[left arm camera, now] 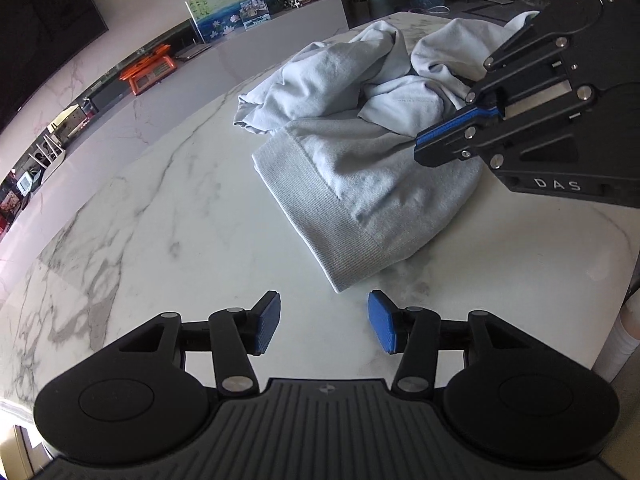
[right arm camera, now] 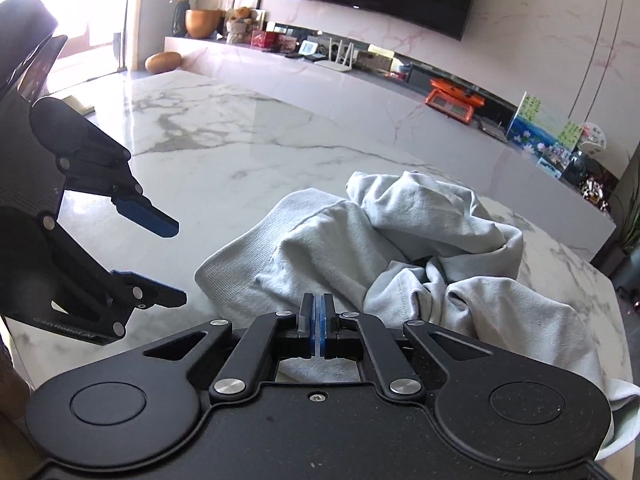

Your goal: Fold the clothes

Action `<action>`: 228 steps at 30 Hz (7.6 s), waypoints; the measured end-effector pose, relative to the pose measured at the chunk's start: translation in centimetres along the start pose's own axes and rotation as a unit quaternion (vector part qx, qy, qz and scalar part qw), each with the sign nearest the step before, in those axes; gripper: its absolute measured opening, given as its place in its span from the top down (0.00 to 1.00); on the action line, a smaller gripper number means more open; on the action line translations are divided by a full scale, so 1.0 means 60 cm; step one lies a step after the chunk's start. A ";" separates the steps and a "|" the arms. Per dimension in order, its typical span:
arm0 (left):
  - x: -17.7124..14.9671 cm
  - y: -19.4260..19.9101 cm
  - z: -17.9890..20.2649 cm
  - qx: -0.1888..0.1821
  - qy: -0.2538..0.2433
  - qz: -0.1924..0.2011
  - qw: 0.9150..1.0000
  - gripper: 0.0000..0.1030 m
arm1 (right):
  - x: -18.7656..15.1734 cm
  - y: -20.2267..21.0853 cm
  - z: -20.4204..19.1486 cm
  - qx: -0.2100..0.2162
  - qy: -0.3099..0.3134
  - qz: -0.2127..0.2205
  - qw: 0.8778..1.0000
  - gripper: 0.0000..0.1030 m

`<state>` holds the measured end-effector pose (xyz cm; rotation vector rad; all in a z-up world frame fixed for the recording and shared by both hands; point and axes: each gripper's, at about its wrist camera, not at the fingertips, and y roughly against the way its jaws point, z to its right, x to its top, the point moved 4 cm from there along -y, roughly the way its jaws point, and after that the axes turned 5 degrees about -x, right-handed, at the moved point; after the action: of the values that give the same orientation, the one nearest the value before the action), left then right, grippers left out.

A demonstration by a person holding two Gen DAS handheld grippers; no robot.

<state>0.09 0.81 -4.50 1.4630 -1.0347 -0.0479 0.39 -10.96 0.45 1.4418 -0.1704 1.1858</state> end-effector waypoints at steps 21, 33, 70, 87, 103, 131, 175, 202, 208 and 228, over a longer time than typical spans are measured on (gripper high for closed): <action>0.002 -0.025 0.003 -0.004 -0.020 0.012 1.000 0.77 | -0.025 -0.018 -0.045 0.016 0.069 -0.038 0.997 0.86; 0.011 -0.003 -0.020 -0.024 0.015 0.039 0.999 0.98 | -0.027 -0.012 -0.053 0.026 0.084 -0.034 0.996 0.74; 0.015 0.028 -0.013 -0.046 -0.012 0.075 0.996 0.98 | -0.006 -0.026 -0.064 0.008 0.092 0.005 0.996 0.98; 0.001 -0.006 0.070 0.096 -0.250 0.096 0.959 0.61 | 0.000 -0.003 -0.043 0.019 0.061 0.018 0.998 0.99; 0.024 -0.068 0.080 0.081 -0.283 0.074 0.953 0.80 | 0.002 -0.016 -0.028 0.037 0.052 0.007 0.998 0.99; 0.036 0.033 -0.027 0.124 -0.091 0.110 0.982 0.90 | -0.113 0.019 0.110 -0.119 0.055 -0.042 0.991 0.60; 0.015 0.143 -0.188 0.267 -0.056 0.014 0.962 0.91 | -0.007 -0.023 0.152 -0.006 -0.057 -0.075 0.996 0.67; -0.021 0.091 -0.248 0.273 -0.044 -0.038 0.960 0.90 | 0.127 -0.177 0.190 -0.055 0.005 -0.112 0.992 1.00; -0.020 0.121 -0.274 0.308 -0.028 -0.054 0.950 0.91 | 0.113 -0.109 0.300 -0.146 0.003 -0.118 0.982 1.00; 0.024 0.116 -0.242 0.307 -0.057 -0.052 0.949 0.91 | -0.083 -0.013 0.380 -0.149 -0.049 -0.238 0.959 1.00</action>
<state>5.70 12.53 5.12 2.0997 -1.1198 0.1293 11.03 -31.70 1.37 1.1857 -0.0592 0.6632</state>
